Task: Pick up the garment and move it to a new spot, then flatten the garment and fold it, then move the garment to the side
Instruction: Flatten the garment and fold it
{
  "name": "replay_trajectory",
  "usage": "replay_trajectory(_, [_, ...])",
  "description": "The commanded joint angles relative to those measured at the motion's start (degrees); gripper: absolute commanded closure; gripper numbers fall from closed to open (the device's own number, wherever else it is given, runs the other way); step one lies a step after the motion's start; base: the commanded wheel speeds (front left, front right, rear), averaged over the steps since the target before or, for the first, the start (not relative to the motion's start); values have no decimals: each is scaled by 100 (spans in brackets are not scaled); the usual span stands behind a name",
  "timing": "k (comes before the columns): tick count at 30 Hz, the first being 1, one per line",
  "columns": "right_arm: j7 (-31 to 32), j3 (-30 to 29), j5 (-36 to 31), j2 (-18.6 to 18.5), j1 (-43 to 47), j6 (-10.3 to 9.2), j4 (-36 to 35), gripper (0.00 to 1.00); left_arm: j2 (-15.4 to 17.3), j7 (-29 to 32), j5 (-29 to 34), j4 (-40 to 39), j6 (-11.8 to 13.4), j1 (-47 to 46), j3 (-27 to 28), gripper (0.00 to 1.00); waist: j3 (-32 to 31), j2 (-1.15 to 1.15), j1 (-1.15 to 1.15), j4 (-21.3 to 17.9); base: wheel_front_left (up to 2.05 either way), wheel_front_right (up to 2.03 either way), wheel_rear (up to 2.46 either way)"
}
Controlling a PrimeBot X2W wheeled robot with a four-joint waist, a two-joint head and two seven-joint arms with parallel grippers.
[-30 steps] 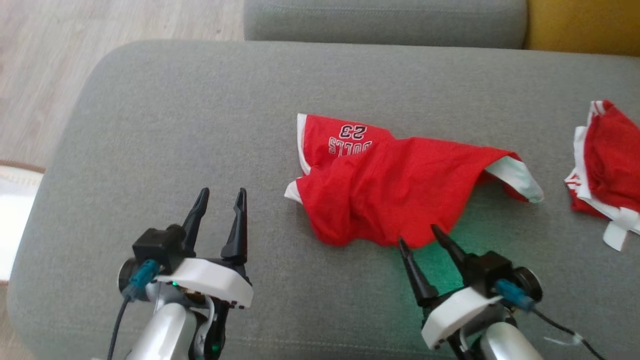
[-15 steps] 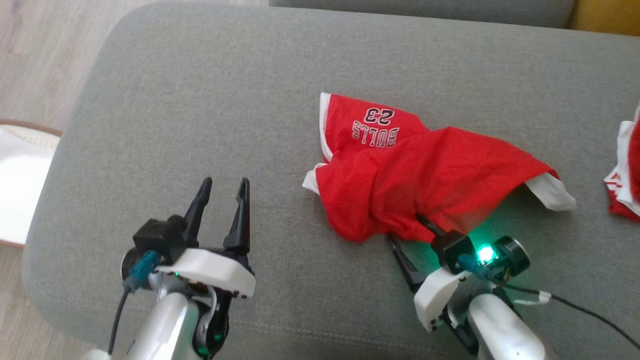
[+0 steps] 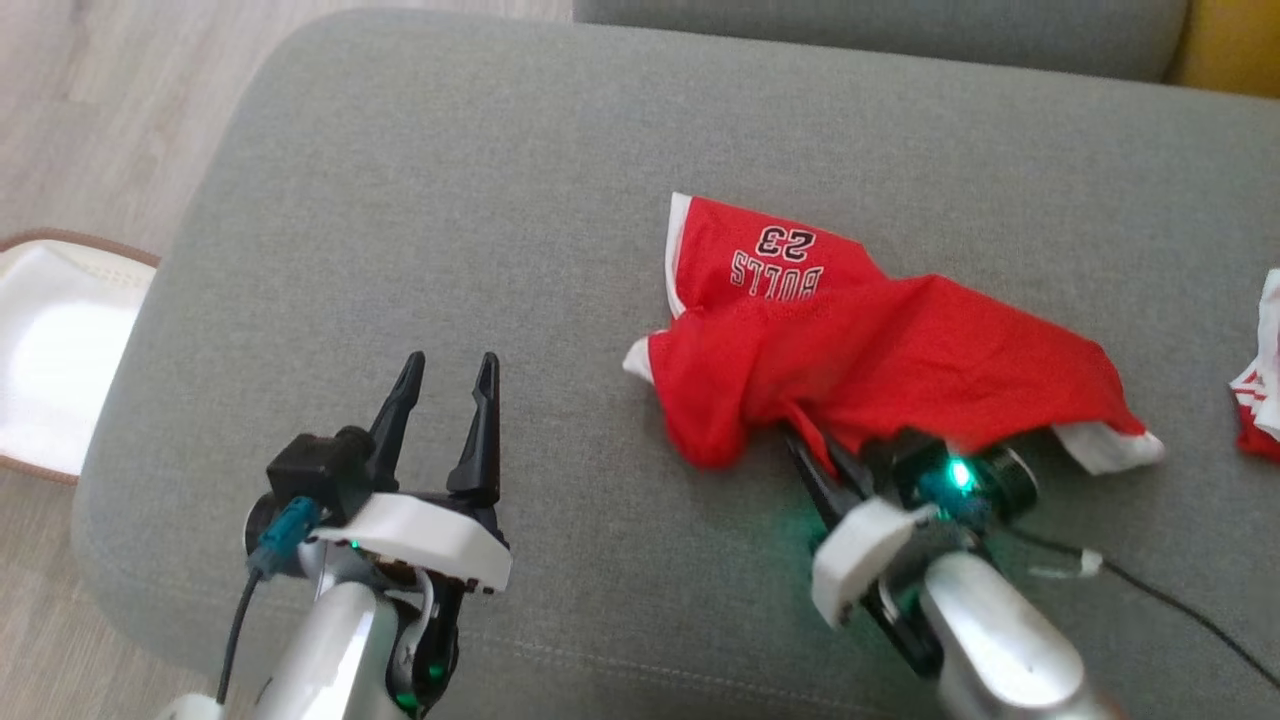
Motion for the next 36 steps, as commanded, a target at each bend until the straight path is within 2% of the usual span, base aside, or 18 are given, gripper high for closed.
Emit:
replay_trajectory(1, [-88,158,155,68,-383,18,-305,100,14,-70,76,-158,-37,-152,240,0,-50,0,0,23,0,0,0])
replay_trajectory(7, [177,469,1136,69,-761,18,-1008,100,9,-70,98,-146,-48,-86,243,0,-176,0,0,102,0,0,0])
replay_trajectory(11, [473,562,1630,69,-1053,18,-1154,100,8,-70,88,-160,-46,-66,213,0,-177,0,0,195,0,0,0])
replay_trajectory(16, [728,646,1889,69,-1474,18,-733,100,8,-70,40,-164,-43,-103,115,0,-96,0,0,373,0,0,0])
replay_trajectory(22, [763,833,1999,69,-1958,18,311,100,8,-70,-48,-152,-2,-163,-45,0,-18,0,0,594,0,0,0])
replay_trajectory(24, [767,954,1931,69,-2076,18,673,0,8,-70,-68,-151,16,-174,-80,0,5,0,0,633,0,0,0])
replay_trajectory(28, [677,1137,1936,69,-2237,18,1112,0,8,-70,-95,-153,62,-184,-117,0,24,0,0,631,0,0,0])
replay_trajectory(36, [360,1239,2045,70,-2395,18,1345,0,7,-70,-62,-165,75,-210,-37,0,-48,0,0,337,0,0,0])
